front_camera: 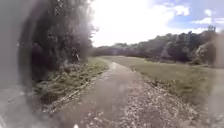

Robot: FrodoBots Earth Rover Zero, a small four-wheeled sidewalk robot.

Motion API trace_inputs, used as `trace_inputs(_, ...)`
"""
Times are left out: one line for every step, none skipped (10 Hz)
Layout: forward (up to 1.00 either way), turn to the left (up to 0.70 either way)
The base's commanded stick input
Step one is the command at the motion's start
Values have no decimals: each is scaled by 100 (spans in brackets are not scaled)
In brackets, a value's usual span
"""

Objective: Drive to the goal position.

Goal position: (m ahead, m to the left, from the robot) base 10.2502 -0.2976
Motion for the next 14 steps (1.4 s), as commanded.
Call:
trace_inputs(100, 0)
trace_inputs(100, 0)
trace_inputs(100, 0)
trace_inputs(100, 0)
trace_inputs(100, -13)
trace_inputs(100, -25)
trace_inputs(100, -26)
trace_inputs(100, -12)
trace_inputs(100, 0)
trace_inputs(100, 0)
trace_inputs(100, 0)
trace_inputs(100, 0)
trace_inputs(100, 0)
trace_inputs(100, 0)
